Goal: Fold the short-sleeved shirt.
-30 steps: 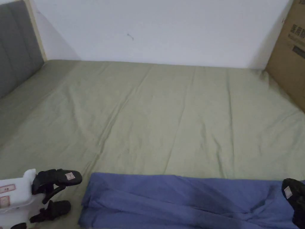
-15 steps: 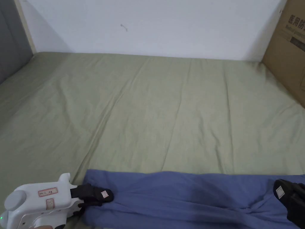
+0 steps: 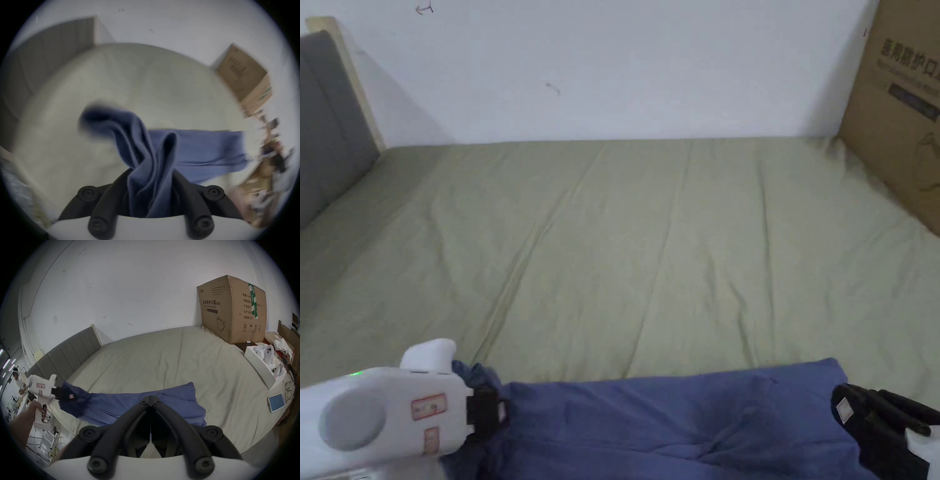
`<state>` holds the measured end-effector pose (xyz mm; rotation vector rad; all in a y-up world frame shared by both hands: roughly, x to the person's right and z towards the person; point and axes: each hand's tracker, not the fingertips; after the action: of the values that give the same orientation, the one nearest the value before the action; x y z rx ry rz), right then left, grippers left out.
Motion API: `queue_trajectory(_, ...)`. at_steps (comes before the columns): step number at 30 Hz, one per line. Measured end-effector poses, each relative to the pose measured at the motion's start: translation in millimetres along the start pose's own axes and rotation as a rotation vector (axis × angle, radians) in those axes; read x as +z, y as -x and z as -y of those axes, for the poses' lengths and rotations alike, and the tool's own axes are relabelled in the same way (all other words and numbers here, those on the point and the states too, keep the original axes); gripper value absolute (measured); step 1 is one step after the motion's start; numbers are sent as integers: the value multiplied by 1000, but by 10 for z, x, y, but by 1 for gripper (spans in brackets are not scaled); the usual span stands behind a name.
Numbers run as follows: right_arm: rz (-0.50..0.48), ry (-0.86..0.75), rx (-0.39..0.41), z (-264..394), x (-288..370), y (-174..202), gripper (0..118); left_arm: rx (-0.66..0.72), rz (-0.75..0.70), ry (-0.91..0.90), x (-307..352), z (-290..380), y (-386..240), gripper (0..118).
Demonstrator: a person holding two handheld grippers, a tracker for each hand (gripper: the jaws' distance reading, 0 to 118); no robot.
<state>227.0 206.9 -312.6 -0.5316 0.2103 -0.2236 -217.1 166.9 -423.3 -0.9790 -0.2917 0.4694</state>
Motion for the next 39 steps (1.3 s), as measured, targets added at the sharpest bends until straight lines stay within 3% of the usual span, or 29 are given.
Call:
queue_trajectory(1,-3,-5,5,1,34,-1,0,1,56,25,-153,7,-202,7)
queue_trajectory(4,-4,-12,14,-4,122,-25,0,-13,149,76,-636,-1,-737,83)
queue_trajectory(5,-4,-14,13,0,152,-47,0,-22,149,139,-819,3,-893,97)
queue_trajectory(9,3,-11,11,21,208,-130,0,-25,199,235,-1067,-9,-1162,95)
queue_trajectory(12,20,-21,25,45,222,-193,0,-32,204,142,-758,-44,-1025,95)
queue_trajectory(14,21,-17,16,43,201,-256,0,-76,100,50,-544,-54,-914,96)
queue_trajectory(16,15,-11,-13,44,180,-318,0,-96,-29,-2,-361,-49,-783,92)
queue_trajectory(17,19,-10,-21,45,172,-341,0,-100,-76,-26,-325,-36,-734,67)
queue_trajectory(18,23,-10,-27,48,169,-358,0,-106,-82,-34,-343,-38,-703,27)
queue_trajectory(19,26,-11,-33,52,170,-379,0,-104,-87,-21,-424,-34,-693,0)
queue_trajectory(24,42,-18,-59,72,219,-486,0,-110,-50,73,-904,59,-818,0)
queue_trajectory(29,101,-5,-6,118,203,-489,0,-212,-76,272,-1836,371,-1189,0)
queue_trajectory(32,90,2,-9,127,188,-457,0,-238,-96,168,-1798,416,-1341,0)
queue_trajectory(33,84,3,-7,131,178,-436,0,-206,-51,190,-1770,387,-1365,0)
queue_trajectory(36,70,15,13,130,122,-367,0,17,468,286,-1523,384,-1327,0)
queue_trajectory(37,62,20,19,120,100,-346,0,56,562,271,-1410,379,-1306,0)
queue_trajectory(39,48,28,24,92,71,-308,0,40,585,196,-1093,277,-1150,0)
